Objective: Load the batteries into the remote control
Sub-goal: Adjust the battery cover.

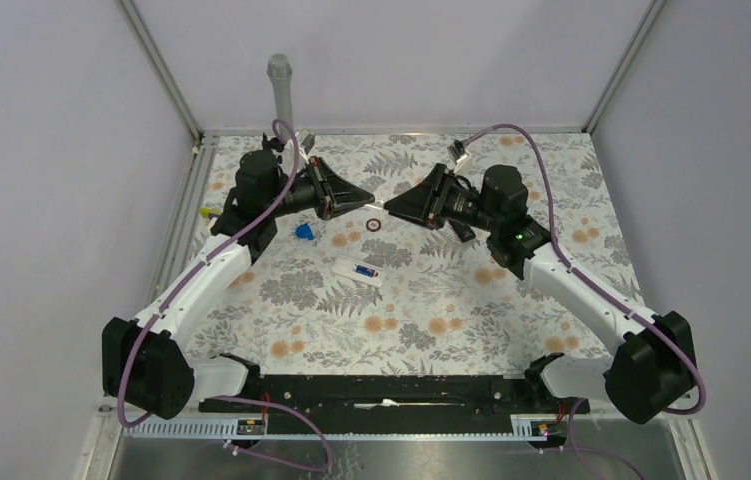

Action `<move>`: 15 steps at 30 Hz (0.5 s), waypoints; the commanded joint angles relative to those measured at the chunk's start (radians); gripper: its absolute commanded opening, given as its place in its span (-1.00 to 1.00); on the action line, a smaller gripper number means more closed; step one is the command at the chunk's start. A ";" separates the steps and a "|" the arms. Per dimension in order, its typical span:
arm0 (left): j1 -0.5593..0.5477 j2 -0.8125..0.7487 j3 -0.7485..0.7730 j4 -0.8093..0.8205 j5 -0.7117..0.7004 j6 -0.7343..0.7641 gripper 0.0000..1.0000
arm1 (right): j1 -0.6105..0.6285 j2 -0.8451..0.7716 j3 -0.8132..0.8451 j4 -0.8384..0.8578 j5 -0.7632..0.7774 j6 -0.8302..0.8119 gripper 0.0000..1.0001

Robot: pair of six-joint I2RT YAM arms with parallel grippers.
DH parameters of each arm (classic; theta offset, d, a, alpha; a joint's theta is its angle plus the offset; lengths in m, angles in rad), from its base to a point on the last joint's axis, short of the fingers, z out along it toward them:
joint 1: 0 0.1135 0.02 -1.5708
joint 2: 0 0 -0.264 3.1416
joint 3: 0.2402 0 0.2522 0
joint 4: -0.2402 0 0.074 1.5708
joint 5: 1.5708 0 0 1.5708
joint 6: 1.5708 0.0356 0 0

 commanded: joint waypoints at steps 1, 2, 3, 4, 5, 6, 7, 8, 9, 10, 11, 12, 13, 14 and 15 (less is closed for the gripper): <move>0.001 -0.028 -0.020 0.104 0.037 -0.040 -1.00 | 0.010 0.011 -0.006 0.074 -0.003 0.020 -0.06; 0.000 -0.029 -0.021 0.103 0.037 -0.041 -1.00 | 0.010 0.011 -0.005 0.072 -0.001 0.018 -0.03; -0.001 -0.031 -0.022 0.103 0.035 -0.041 -1.00 | 0.011 0.010 -0.007 0.074 0.003 0.017 0.02; -0.001 -0.033 -0.024 0.103 0.035 -0.041 -1.00 | 0.011 0.007 -0.008 0.077 0.008 0.017 0.07; -0.001 -0.034 -0.025 0.103 0.034 -0.041 -1.00 | 0.011 0.006 -0.010 0.082 0.012 0.015 0.10; -0.002 -0.035 -0.025 0.105 0.034 -0.044 -1.00 | 0.011 0.009 -0.009 0.087 0.011 0.014 0.10; -0.002 -0.036 -0.027 0.106 0.033 -0.046 -1.00 | 0.011 0.013 -0.008 0.090 0.010 0.014 0.08; -0.002 -0.038 -0.029 0.106 0.033 -0.047 -1.00 | 0.011 0.016 -0.008 0.099 0.008 0.018 0.03; -0.002 -0.039 -0.031 0.106 0.033 -0.048 -1.00 | 0.011 0.020 -0.009 0.112 0.002 0.026 -0.02; -0.002 -0.039 -0.033 0.106 0.032 -0.048 -1.00 | 0.011 0.026 -0.011 0.124 -0.003 0.037 -0.08; -0.002 -0.040 -0.033 0.106 0.033 -0.048 -1.00 | 0.011 0.030 -0.014 0.140 -0.009 0.046 -0.14; -0.002 -0.040 -0.034 0.107 0.035 -0.049 -1.00 | 0.010 0.033 -0.017 0.154 -0.013 0.055 -0.21; -0.002 -0.041 -0.036 0.108 0.033 -0.050 -1.00 | 0.011 0.037 -0.021 0.172 -0.018 0.063 -0.28; -0.003 -0.041 -0.037 0.109 0.033 -0.050 -1.00 | 0.012 0.040 -0.026 0.188 -0.023 0.074 -0.34; -0.004 -0.042 -0.039 0.110 0.032 -0.051 -1.00 | 0.012 0.045 -0.029 0.203 -0.029 0.085 -0.38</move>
